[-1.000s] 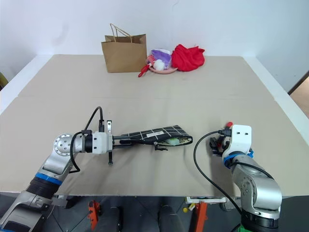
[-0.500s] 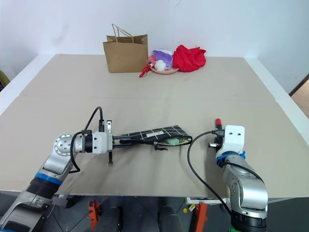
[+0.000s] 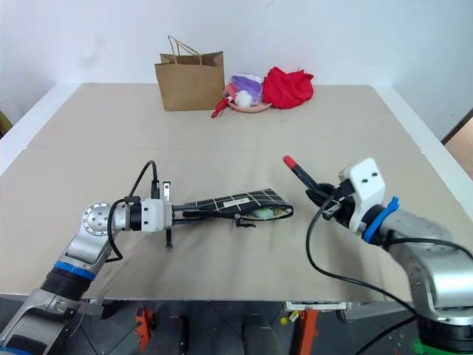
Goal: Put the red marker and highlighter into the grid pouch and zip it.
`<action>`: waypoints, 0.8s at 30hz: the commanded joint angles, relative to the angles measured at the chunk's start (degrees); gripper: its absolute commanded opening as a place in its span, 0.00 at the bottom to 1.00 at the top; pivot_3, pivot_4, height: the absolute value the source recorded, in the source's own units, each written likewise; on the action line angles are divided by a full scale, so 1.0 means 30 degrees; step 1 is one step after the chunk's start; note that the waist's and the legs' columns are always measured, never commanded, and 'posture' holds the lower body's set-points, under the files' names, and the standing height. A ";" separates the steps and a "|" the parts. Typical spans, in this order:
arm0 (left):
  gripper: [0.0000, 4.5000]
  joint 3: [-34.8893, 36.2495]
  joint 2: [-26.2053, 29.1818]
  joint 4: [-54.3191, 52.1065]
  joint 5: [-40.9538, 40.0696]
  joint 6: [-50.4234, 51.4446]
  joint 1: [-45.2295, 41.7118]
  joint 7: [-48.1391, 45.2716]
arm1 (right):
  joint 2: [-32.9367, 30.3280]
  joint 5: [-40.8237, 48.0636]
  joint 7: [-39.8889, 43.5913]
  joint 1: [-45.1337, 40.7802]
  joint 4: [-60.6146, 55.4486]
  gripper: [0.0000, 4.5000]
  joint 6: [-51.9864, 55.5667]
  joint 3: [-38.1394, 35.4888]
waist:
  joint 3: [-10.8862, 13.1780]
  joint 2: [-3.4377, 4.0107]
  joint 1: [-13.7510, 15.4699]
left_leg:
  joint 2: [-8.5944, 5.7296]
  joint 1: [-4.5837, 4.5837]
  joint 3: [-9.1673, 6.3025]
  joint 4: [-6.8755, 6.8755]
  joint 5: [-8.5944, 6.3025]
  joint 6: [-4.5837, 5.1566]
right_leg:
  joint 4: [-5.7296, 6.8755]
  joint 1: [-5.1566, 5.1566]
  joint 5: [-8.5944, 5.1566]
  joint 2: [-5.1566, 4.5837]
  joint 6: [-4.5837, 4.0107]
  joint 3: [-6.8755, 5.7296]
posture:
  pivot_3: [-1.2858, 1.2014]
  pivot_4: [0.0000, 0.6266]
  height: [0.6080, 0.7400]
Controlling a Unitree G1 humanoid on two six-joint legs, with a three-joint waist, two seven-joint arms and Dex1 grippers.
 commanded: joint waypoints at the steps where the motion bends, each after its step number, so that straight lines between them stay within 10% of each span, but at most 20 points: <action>1: 0.00 0.0321 0.0126 -0.0193 -0.0148 -0.0326 -0.0182 0.0073 | -0.2158 0.3412 0.4221 -0.0711 -0.0106 0.14 0.0498 -0.1461 | 0.0002 -0.0004 0.0014 | 0.0000 0.0000 -0.0002 0.0002 0.0000 0.0000 | 0.0000 0.0001 0.0001 0.0000 0.0008 -0.0002 | 0.52 0.24 1.00; 8: 0.00 0.0329 0.0103 -0.0243 -0.0160 -0.0319 -0.0120 0.0129 | -0.5540 0.7211 0.8044 0.0546 -0.0714 0.14 0.2871 -0.1415 | 0.0005 -0.0004 0.0041 | -0.0005 -0.0008 -0.0005 0.0001 -0.0006 0.0008 | -0.0003 -0.0001 -0.0010 -0.0006 0.0023 -0.0006 | 0.52 0.24 1.00; 24: 0.00 0.0343 0.0130 -0.0482 -0.0156 -0.0175 -0.0047 0.0251 | -0.5375 0.4668 0.4797 0.1020 0.0004 0.14 0.3269 0.1558 | 0.0006 -0.0007 0.0034 | -0.0010 -0.0011 -0.0001 0.0012 -0.0002 -0.0001 | -0.0002 -0.0016 -0.0011 -0.0011 0.0019 -0.0004 | 0.52 0.24 1.00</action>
